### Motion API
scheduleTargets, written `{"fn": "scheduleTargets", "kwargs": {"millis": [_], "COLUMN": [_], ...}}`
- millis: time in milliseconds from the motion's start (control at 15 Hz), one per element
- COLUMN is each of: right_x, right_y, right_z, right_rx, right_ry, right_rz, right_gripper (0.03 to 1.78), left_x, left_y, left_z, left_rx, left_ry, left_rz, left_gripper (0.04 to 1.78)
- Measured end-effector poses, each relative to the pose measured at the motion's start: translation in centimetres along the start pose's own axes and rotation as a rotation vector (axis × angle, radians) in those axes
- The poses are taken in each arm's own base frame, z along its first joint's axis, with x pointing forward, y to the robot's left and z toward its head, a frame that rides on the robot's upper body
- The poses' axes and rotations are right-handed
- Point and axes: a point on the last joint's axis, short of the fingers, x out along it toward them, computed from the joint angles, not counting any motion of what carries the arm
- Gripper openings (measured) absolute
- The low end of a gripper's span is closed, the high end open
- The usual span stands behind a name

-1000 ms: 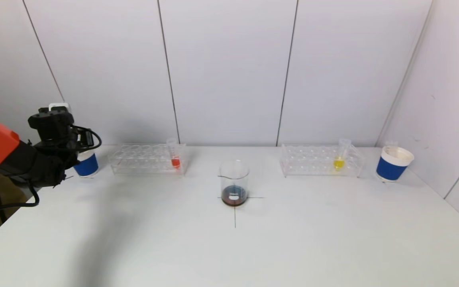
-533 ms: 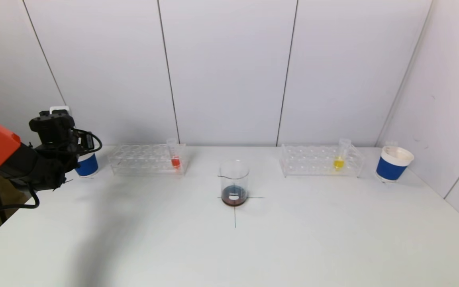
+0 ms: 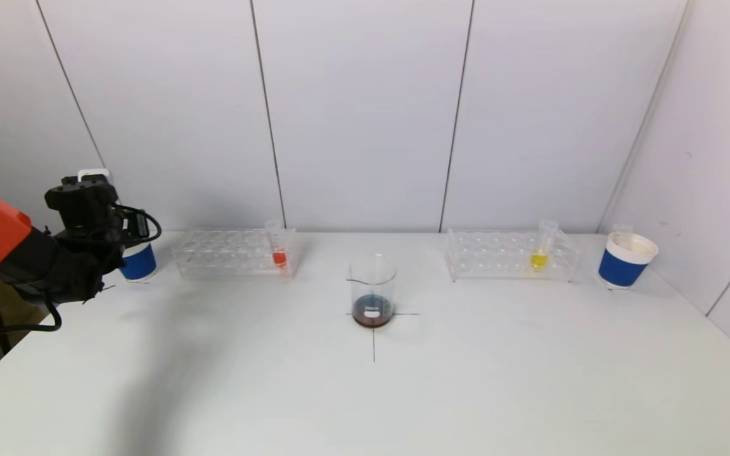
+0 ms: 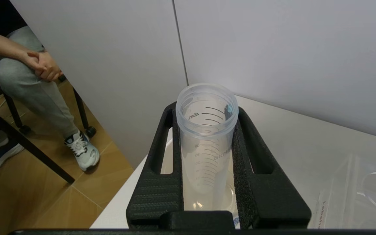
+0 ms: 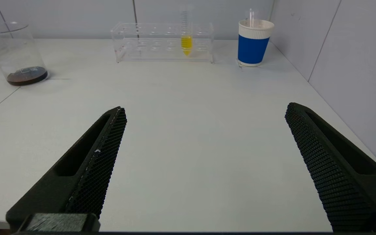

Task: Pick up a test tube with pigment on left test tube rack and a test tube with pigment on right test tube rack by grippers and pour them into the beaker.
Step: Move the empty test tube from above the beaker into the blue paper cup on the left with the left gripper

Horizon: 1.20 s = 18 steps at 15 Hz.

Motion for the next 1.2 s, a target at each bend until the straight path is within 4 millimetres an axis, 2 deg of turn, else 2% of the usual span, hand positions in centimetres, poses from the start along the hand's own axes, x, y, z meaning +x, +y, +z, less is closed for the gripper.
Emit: {"fn": "scheduleTargets", "kwargs": {"millis": [867, 1067, 1200], "right_x": [0.00, 0.00, 0.00], "right_y": [0.00, 0.00, 0.00], "right_z": [0.00, 0.00, 0.00], "right_rx": [0.000, 0.000, 0.000], "right_ry": [0.000, 0.000, 0.000], "right_rz": [0.000, 0.000, 0.000], "right_gripper": [1.77, 1.77, 1.77], "left_x": [0.06, 0.08, 0.11], "left_y": [0.11, 0.13, 0.14], "left_z": [0.14, 0.21, 0.18], "left_rx": [-0.016, -0.015, -0.014], "left_ry": [-0.024, -0.030, -0.030], "left_rz": [-0.010, -0.001, 0.001], "left_gripper": [0.45, 0.59, 0.82]}}
